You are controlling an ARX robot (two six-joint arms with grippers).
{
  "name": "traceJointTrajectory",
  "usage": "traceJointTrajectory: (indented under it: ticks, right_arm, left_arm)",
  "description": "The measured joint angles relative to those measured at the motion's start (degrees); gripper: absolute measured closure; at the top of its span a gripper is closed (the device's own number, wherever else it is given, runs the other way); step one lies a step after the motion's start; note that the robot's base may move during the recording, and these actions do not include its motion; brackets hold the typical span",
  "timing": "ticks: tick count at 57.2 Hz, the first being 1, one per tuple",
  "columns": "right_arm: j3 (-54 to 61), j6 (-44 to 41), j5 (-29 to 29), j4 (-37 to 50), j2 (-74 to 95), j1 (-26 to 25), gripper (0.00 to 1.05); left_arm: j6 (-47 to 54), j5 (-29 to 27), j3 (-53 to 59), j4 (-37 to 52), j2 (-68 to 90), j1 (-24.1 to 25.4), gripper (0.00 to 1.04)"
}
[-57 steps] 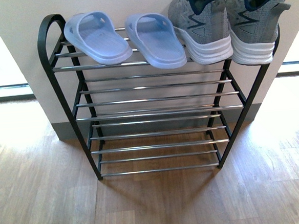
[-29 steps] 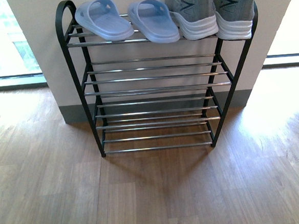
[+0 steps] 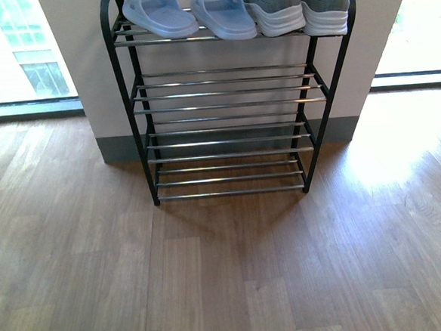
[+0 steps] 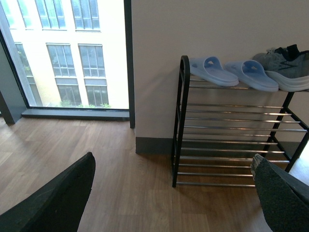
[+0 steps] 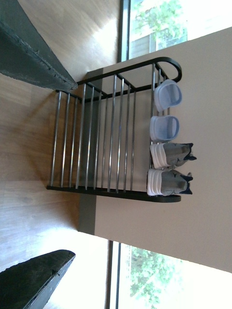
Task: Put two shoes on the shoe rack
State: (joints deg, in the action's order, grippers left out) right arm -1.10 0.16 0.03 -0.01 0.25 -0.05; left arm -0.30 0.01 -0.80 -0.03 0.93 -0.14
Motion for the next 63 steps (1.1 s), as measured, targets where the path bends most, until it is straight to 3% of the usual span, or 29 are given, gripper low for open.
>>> traceJointTrajectory:
  ticks: [63]
  right_arm:
    - [0.0, 0.0, 0.0, 0.0, 0.0, 0.0, 0.09]
  left_arm:
    - [0.0, 0.0, 0.0, 0.0, 0.0, 0.0, 0.09]
